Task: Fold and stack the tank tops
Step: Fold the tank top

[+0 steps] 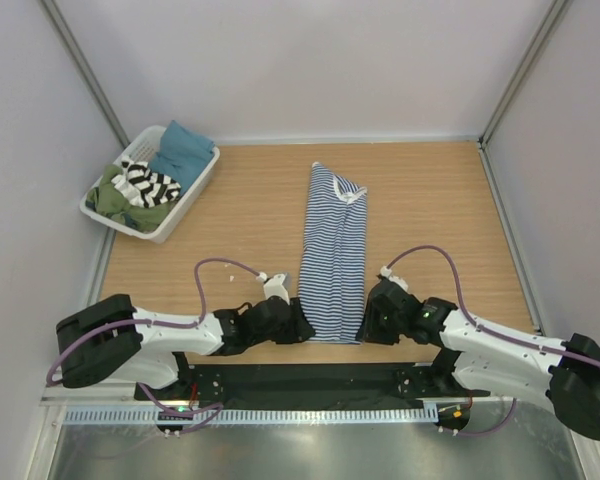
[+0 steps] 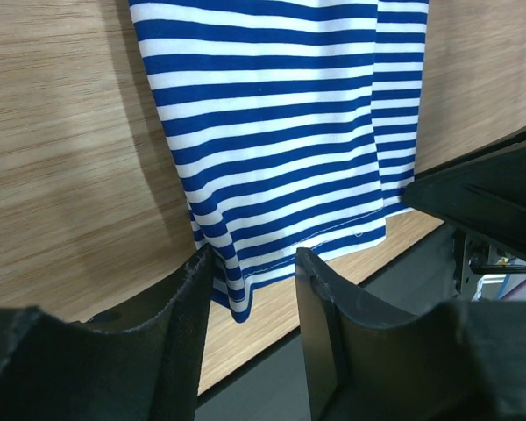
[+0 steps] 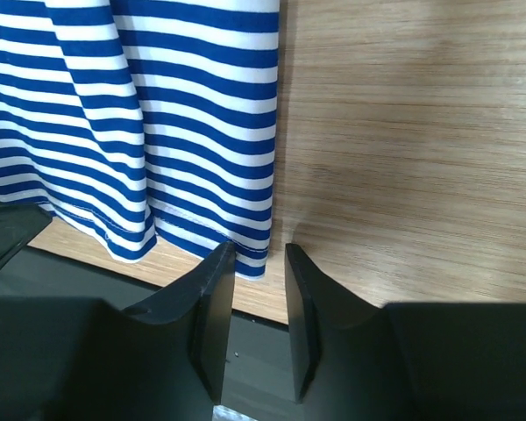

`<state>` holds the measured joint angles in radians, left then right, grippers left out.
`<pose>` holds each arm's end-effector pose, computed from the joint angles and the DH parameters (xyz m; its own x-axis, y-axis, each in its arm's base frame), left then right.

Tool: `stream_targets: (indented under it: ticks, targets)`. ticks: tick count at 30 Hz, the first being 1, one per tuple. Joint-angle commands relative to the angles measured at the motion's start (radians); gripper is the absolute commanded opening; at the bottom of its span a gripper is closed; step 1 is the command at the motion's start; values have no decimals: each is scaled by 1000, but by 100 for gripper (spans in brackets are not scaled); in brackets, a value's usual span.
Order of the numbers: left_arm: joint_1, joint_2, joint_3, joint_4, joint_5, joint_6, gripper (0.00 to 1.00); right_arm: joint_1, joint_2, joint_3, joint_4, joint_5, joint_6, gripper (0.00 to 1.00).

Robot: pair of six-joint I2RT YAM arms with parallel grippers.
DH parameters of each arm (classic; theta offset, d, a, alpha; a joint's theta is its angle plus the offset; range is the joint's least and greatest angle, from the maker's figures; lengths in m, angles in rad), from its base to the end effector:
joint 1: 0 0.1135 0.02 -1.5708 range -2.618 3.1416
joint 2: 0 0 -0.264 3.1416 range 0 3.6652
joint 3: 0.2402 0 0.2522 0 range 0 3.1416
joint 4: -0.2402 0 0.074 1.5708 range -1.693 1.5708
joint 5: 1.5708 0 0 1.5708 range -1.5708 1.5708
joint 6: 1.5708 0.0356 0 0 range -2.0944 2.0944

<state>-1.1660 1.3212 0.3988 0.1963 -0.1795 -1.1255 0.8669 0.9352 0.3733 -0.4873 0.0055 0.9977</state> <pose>0.0972 -0.2108 0.1379 -0.8814 -0.1976 -0.4291 0.1309 0.7705 -0.6238 0.1019 0.1197 0.1512 -0.9433 0.1872 -0.2742 0.0591 0.9074 0.4161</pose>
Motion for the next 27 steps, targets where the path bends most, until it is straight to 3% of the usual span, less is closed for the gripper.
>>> stream_targets:
  ticks: [1,5,11,15,22,25,27]
  targets:
    - [-9,13,0,3,0,3,45,7,10,22,13,25,4,33]
    - [-9,4,8,-46,0,4,46,9,13,29,26,16,-1,24]
    - [-9,-45,-3,-107,-23,12,41,7,36,39,29,16,-19,2]
    - [-9,-73,-15,-141,-35,10,37,9,36,45,35,14,-24,1]
    - [-9,-2,26,-140,-14,23,40,7,39,53,30,8,-34,1]
    - [-9,13,29,-141,-14,26,30,9,36,55,26,11,-37,1]
    - [-8,9,31,-158,-17,27,15,9,30,64,12,16,-41,1]
